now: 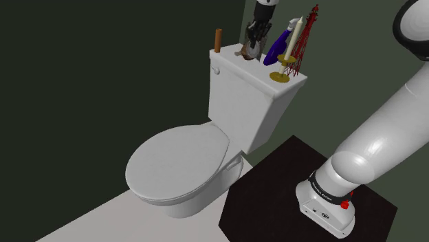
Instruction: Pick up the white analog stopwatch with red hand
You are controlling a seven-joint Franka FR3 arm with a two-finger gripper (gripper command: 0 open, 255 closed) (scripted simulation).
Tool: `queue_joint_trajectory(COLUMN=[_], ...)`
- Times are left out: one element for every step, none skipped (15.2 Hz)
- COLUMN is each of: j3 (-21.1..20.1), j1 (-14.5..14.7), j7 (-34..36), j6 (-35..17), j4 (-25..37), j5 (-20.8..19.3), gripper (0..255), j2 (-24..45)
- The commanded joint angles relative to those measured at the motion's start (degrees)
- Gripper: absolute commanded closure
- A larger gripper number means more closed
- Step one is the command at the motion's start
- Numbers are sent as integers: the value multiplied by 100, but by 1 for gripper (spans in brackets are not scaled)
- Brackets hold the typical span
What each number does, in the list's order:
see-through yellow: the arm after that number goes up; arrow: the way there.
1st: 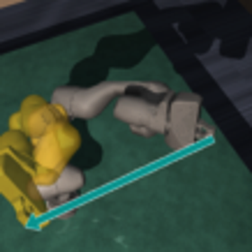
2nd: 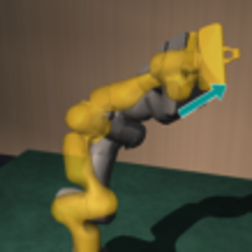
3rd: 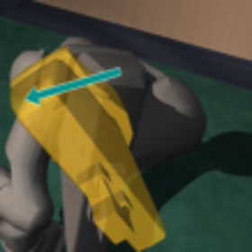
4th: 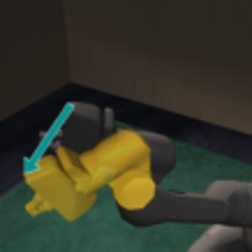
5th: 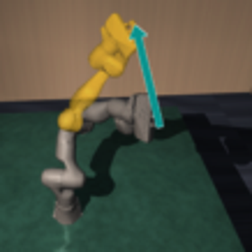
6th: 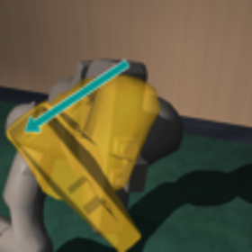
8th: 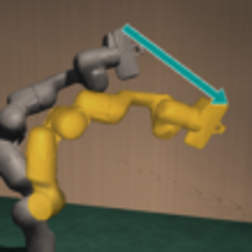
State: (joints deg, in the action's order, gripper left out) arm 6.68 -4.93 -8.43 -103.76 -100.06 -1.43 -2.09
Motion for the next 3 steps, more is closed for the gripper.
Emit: queue_joint_trajectory(j3=[3, 3, 3], j1=[-3, -3, -3], j7=[-10, -11, -11], j6=[163, 175, 175], j4=[167, 178, 180], j5=[2, 2, 2], gripper=[255, 255, 255], j2=[5, 5, 6])
